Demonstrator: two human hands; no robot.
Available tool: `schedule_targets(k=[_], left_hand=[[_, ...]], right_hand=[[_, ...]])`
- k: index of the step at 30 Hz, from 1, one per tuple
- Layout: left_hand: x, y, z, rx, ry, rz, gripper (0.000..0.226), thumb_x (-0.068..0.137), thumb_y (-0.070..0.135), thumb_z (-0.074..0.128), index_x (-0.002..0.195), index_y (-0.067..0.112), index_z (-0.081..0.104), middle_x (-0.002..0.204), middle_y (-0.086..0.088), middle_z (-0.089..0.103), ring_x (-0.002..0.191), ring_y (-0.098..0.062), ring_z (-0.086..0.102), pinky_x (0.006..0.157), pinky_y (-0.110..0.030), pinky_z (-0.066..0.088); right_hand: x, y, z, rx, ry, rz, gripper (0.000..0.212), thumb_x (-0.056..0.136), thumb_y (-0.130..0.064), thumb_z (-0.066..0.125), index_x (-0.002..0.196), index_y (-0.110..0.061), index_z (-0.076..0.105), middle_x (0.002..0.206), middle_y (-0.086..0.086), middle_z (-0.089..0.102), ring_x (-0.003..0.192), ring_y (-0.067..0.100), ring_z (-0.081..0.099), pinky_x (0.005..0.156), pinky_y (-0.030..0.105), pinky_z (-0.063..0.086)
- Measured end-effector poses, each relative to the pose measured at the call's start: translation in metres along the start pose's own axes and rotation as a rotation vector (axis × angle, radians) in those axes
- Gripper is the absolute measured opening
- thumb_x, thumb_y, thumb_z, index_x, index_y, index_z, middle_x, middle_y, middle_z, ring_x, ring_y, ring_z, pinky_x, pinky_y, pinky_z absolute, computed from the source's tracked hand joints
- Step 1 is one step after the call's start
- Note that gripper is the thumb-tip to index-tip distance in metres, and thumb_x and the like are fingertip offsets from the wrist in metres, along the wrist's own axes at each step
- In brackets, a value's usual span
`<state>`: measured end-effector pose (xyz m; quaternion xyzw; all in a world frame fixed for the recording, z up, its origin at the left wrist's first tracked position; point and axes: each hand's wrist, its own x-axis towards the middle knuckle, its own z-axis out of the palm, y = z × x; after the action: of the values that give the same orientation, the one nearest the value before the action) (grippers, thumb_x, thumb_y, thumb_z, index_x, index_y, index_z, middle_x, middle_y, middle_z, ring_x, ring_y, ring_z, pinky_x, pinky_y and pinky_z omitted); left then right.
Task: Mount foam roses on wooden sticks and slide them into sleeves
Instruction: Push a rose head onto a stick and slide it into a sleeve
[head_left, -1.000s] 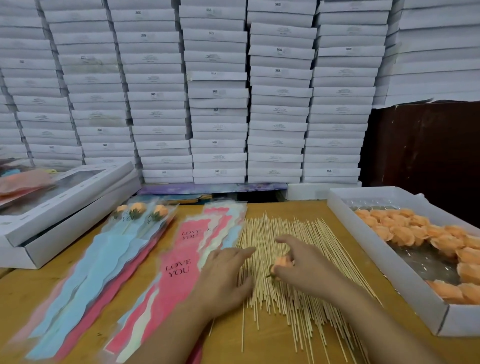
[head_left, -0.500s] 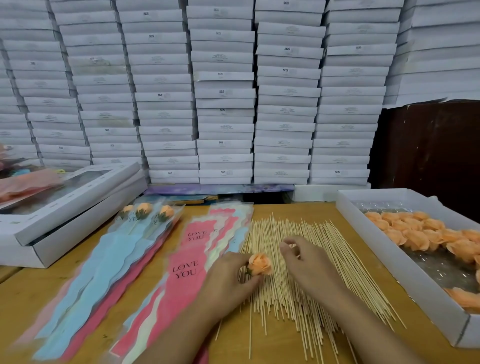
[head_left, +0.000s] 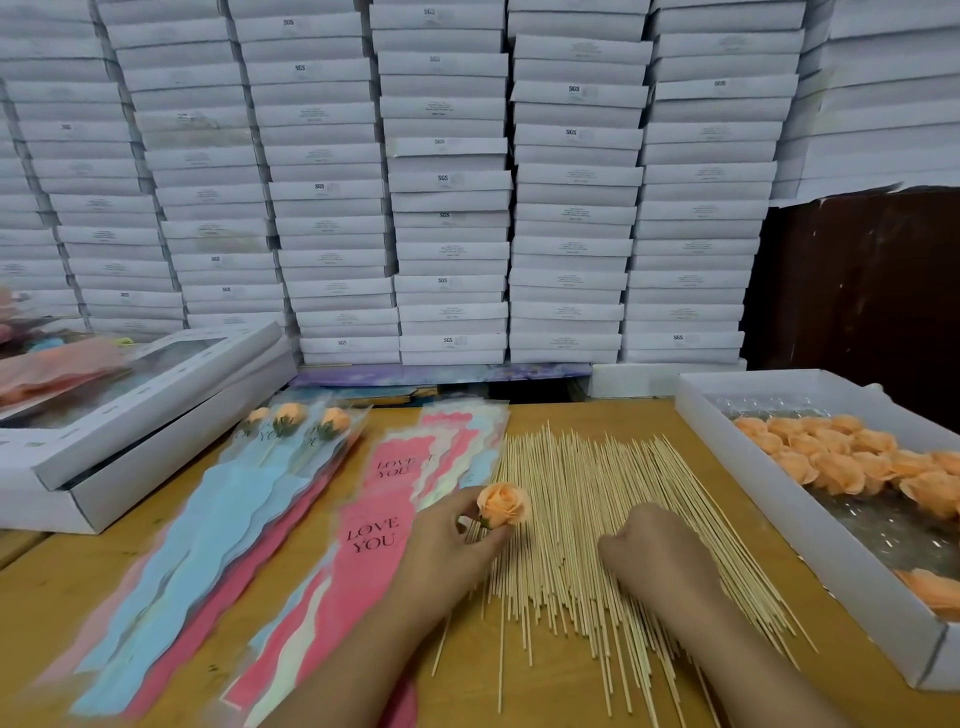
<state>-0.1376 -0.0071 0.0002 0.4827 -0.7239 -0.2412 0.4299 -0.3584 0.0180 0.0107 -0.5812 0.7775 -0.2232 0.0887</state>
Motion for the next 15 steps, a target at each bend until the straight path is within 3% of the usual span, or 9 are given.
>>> schedule_targets(k=[4, 6, 8, 10, 13, 15], left_hand=[[0.001, 0.001, -0.001, -0.115, 0.026, -0.108, 0.031, 0.082, 0.028, 0.081, 0.111, 0.036, 0.072, 0.097, 0.006, 0.073, 0.088, -0.011, 0.064, 0.081, -0.029, 0.052], [0.002, 0.002, -0.003, -0.17, 0.032, -0.146, 0.028, 0.08, 0.027, 0.083, 0.105, 0.033, 0.073, 0.093, -0.004, 0.072, 0.084, -0.018, 0.064, 0.08, -0.032, 0.052], [0.003, 0.003, -0.005, -0.259, 0.046, -0.177, 0.022, 0.081, 0.022, 0.083, 0.101, 0.024, 0.074, 0.088, -0.006, 0.07, 0.079, -0.019, 0.064, 0.076, -0.031, 0.051], [0.004, 0.004, -0.008, -0.416, 0.06, -0.217, 0.021, 0.08, 0.018, 0.082, 0.1, 0.019, 0.075, 0.09, -0.003, 0.076, 0.083, -0.016, 0.069, 0.075, -0.024, 0.053], [0.007, 0.002, -0.014, -0.715, 0.089, -0.329, 0.034, 0.072, 0.019, 0.08, 0.104, 0.01, 0.073, 0.098, -0.008, 0.078, 0.094, -0.019, 0.074, 0.08, -0.024, 0.058], [0.011, 0.0, -0.017, -0.983, 0.119, -0.399, 0.036, 0.073, 0.013, 0.075, 0.107, 0.001, 0.069, 0.099, -0.015, 0.076, 0.095, -0.021, 0.074, 0.085, -0.027, 0.06]], right_hand=[[0.005, 0.008, -0.012, 0.266, -0.058, -0.005, 0.045, 0.085, -0.02, 0.062, 0.048, -0.02, 0.036, 0.043, -0.006, 0.03, 0.039, 0.014, 0.028, 0.049, 0.025, 0.022], [0.004, 0.01, -0.02, 0.453, -0.062, -0.026, 0.044, 0.085, -0.017, 0.062, 0.047, -0.019, 0.04, 0.04, -0.007, 0.031, 0.038, 0.013, 0.027, 0.051, 0.025, 0.031], [0.004, 0.012, -0.027, 0.648, -0.054, -0.008, 0.033, 0.086, -0.015, 0.062, 0.054, -0.008, 0.057, 0.043, -0.003, 0.05, 0.038, 0.011, 0.041, 0.049, 0.022, 0.041], [0.004, 0.011, -0.033, 0.793, -0.085, 0.0, 0.019, 0.089, -0.011, 0.062, 0.073, -0.006, 0.071, 0.062, 0.003, 0.07, 0.047, 0.007, 0.058, 0.048, 0.022, 0.048], [0.004, 0.013, -0.038, 0.794, -0.118, -0.078, 0.016, 0.092, -0.006, 0.061, 0.096, -0.018, 0.07, 0.078, -0.005, 0.076, 0.056, 0.008, 0.064, 0.055, 0.021, 0.052], [0.005, 0.016, -0.037, 0.675, -0.078, -0.164, 0.023, 0.093, -0.007, 0.061, 0.098, -0.028, 0.068, 0.079, -0.013, 0.075, 0.056, 0.012, 0.059, 0.054, 0.021, 0.049]])
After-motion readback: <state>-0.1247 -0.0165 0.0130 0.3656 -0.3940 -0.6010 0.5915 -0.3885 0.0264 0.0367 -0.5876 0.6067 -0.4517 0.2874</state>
